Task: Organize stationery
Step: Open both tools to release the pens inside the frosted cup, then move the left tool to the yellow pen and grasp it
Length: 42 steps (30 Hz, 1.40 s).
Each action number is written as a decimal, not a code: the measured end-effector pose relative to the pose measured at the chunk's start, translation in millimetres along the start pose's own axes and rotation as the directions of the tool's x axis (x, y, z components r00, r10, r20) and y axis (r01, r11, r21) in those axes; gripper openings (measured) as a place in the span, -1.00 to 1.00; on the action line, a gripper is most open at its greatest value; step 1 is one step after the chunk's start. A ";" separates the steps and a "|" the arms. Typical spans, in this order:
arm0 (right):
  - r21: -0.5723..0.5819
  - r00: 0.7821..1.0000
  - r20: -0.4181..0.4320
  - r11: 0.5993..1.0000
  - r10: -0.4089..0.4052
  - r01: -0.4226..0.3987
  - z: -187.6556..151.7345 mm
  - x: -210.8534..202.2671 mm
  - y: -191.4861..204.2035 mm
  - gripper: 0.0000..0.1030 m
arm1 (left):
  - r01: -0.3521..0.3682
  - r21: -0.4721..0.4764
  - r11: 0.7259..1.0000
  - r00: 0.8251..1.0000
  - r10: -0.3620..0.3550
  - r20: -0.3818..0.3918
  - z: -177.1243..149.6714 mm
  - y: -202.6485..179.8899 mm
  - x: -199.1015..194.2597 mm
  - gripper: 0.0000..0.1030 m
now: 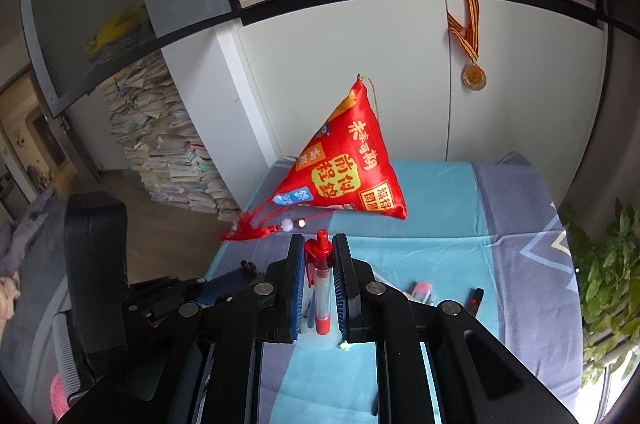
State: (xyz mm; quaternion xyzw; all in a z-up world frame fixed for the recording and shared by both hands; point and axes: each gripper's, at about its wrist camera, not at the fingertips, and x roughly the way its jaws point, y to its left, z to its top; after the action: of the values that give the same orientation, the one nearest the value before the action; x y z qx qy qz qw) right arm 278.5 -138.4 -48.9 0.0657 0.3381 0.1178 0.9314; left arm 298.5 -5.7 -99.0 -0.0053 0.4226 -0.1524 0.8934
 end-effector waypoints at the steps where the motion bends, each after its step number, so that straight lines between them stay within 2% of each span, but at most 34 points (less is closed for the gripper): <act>1: -0.001 1.000 0.006 1.000 -0.001 0.001 0.8 -1.3 1.0 -0.72 | 0.002 -0.001 1.000 1.000 -0.002 -0.004 -0.6 0.4 1.8 -0.76; 8: -0.016 1.000 0.019 1.000 0.004 -0.003 1.4 0.0 7.1 -0.72 | -0.003 -0.003 1.000 1.000 0.003 -0.010 -7.0 1.6 4.2 -0.76; 11: -0.014 1.000 0.002 1.000 0.000 0.000 -0.7 8.2 7.0 -0.72 | -0.014 0.011 1.000 1.000 0.014 0.017 -9.9 0.8 -5.2 -0.51; 13: -0.005 1.000 -0.007 1.000 0.001 -0.001 -1.7 13.4 5.6 -0.72 | -0.037 0.021 0.999 0.998 0.036 0.044 -11.7 0.1 -12.1 -0.26; 15: 0.006 1.000 -0.012 1.000 0.004 -0.004 -3.3 18.1 3.9 -0.72 | -0.061 0.031 0.998 0.996 0.059 0.067 -14.1 -0.1 -18.3 -0.22; 19: 0.016 1.000 -0.022 1.000 0.005 -0.004 -4.6 24.1 2.9 -0.72 | -0.063 0.003 0.998 0.995 0.063 0.077 -17.7 7.8 -24.8 -0.13; 28: 0.006 0.998 -0.055 1.000 -0.006 0.007 -10.8 34.6 4.8 -0.72 | -0.075 -0.057 0.996 0.993 0.079 0.082 -28.2 28.6 -29.8 -0.09; 35: 0.006 0.991 -0.131 1.000 -0.029 0.030 -24.2 56.9 1.1 -0.72 | -0.071 -0.065 0.995 0.995 0.075 0.072 -38.9 30.6 -30.9 -0.02; 39: 0.039 0.984 -0.177 0.999 -0.002 0.009 -32.1 64.0 -6.8 -0.72 | -0.068 -0.045 0.997 0.996 0.070 0.061 -43.7 25.1 -29.5 0.00; 40: 0.043 0.983 -0.182 0.999 0.003 0.005 -33.1 63.1 -8.8 -0.68 | -0.067 -0.034 0.997 0.996 0.069 0.060 -45.4 22.7 -29.1 0.00; 42: 0.042 0.984 -0.181 0.999 -0.003 0.010 -34.9 57.7 -13.6 -0.32 | -0.067 -0.012 0.998 0.996 0.068 0.059 -49.3 17.7 -28.3 0.00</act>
State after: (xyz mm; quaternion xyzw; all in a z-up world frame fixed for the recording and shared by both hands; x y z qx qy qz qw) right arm 301.2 -134.8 -113.7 0.0736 0.4238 0.1130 0.8956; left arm 249.0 24.9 -111.8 0.0000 0.3966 -0.1198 0.9101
